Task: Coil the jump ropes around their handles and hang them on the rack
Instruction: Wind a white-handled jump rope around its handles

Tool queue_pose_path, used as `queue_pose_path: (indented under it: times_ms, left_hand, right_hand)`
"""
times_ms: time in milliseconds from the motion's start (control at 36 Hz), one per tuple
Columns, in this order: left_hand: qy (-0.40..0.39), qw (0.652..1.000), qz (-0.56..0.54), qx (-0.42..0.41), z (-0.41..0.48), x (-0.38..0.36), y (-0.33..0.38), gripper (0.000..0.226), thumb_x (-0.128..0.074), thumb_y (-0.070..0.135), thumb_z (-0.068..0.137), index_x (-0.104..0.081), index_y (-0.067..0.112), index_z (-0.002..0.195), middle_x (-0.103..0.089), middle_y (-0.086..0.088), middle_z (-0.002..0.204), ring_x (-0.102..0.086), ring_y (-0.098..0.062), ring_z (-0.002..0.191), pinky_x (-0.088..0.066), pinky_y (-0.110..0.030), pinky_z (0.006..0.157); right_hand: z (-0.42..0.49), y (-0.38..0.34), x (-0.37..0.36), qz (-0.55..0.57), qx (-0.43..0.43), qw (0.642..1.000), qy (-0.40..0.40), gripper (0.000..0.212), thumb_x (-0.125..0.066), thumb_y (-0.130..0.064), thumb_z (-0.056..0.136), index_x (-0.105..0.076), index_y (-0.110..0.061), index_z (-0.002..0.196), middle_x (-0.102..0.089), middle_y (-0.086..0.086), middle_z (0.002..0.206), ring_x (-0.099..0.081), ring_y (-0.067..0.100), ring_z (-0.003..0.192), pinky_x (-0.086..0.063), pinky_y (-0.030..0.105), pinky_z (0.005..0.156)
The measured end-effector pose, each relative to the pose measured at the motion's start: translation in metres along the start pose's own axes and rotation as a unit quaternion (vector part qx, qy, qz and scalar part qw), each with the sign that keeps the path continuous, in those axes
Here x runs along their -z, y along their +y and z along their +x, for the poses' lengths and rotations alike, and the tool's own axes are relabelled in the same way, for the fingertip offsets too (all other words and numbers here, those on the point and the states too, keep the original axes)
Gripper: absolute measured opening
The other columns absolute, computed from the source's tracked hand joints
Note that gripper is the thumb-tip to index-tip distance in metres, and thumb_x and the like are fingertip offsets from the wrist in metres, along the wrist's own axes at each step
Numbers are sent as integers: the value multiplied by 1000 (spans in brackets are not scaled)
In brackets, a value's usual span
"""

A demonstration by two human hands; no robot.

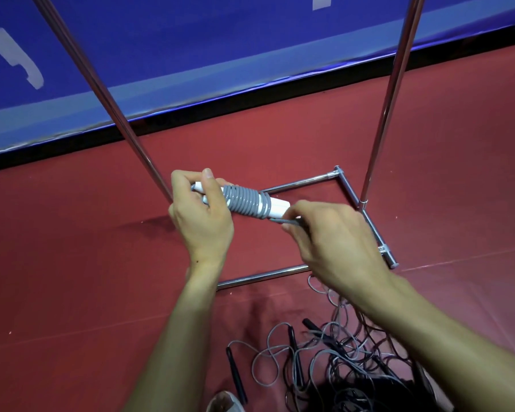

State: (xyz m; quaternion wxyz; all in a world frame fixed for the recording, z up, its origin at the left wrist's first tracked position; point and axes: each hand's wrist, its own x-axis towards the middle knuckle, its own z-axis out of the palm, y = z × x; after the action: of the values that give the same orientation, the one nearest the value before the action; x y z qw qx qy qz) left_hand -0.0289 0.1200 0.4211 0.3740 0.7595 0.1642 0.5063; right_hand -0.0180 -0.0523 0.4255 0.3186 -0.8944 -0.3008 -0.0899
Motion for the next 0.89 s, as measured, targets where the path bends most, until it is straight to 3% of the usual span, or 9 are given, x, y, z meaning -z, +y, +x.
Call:
queue_pose_path:
  times_ms: [83, 194, 306, 361, 444, 528, 639, 750, 889]
  left_hand:
    - [-43, 998, -36, -17, 3, 5, 3, 16, -48, 24, 98, -40, 24, 83, -69, 1, 72, -70, -17, 69, -54, -41, 67]
    - [-111, 989, -91, -22, 7, 12, 17, 21, -48, 18, 99, -39, 25, 82, -69, 8, 67, -70, -19, 66, -55, -46, 62]
    - [-170, 970, -173, 4, 9, 17, 31, 20, -47, 12, 99, -40, 19, 81, -69, 3, 66, -68, -19, 61, -56, -54, 61]
    - [-190, 960, -206, 8, 9, 19, 37, 20, -46, 12, 99, -40, 17, 81, -69, -3, 65, -66, -21, 58, -55, -57, 58]
    - [-212, 948, -238, 16, 7, 19, 46, 20, -44, 9, 99, -39, 14, 80, -67, -13, 65, -65, -24, 54, -56, -52, 54]
    - [-230, 932, -277, 44, 6, 19, 53, 20, -42, 6, 98, -37, 11, 79, -66, -10, 60, -64, -22, 49, -50, -31, 46]
    - [-234, 912, -326, 87, 5, 18, 54, 18, -42, 9, 97, -38, 9, 79, -63, -9, 56, -62, -23, 48, -52, -31, 49]
    - [-221, 902, -351, 122, 5, 16, 54, 18, -43, 11, 96, -39, 8, 79, -61, -8, 53, -61, -23, 47, -52, -31, 49]
    - [-207, 886, -383, 159, 2, 13, 56, 19, -40, 11, 97, -38, 9, 79, -54, 1, 48, -59, -17, 47, -53, -30, 48]
  right_hand:
    - [9, 11, 15, 33, 64, 997, -8, 14, -63, -36, 89, -69, -25, 94, -53, -6, 92, -58, 27, 78, -49, 42, 64]
    - [23, 24, 31, 167, 76, 977, -105, 3, -75, -21, 82, -74, -18, 84, -63, -5, 101, -61, 15, 85, -50, 41, 79]
    - [28, 25, 42, 311, 34, 936, -158, 6, -81, -11, 77, -75, -12, 78, -74, 9, 86, -68, 34, 80, -53, 52, 76]
    - [28, 26, 46, 356, 26, 918, -172, 9, -83, -9, 71, -75, -9, 75, -74, 12, 81, -70, 34, 77, -57, 48, 77]
    - [27, 26, 50, 414, 17, 886, -206, 18, -82, -17, 63, -71, -7, 71, -71, 12, 69, -66, 22, 60, -54, 31, 62]
    - [26, 26, 52, 426, 0, 872, -240, 21, -80, -16, 61, -68, -3, 71, -66, -1, 57, -50, 7, 48, -38, 15, 48]
    - [26, 31, 54, 464, 0, 848, -258, 12, -78, -9, 64, -72, -5, 72, -66, 7, 60, -53, 17, 53, -45, 20, 51]
    - [26, 34, 54, 481, 10, 835, -266, 11, -76, -7, 66, -69, -4, 75, -63, 2, 58, -48, 11, 45, -43, 20, 46]
    - [27, 41, 46, 514, 34, 820, -248, 15, -78, -4, 72, -69, -15, 71, -61, 4, 57, -51, 13, 45, -44, 21, 47]
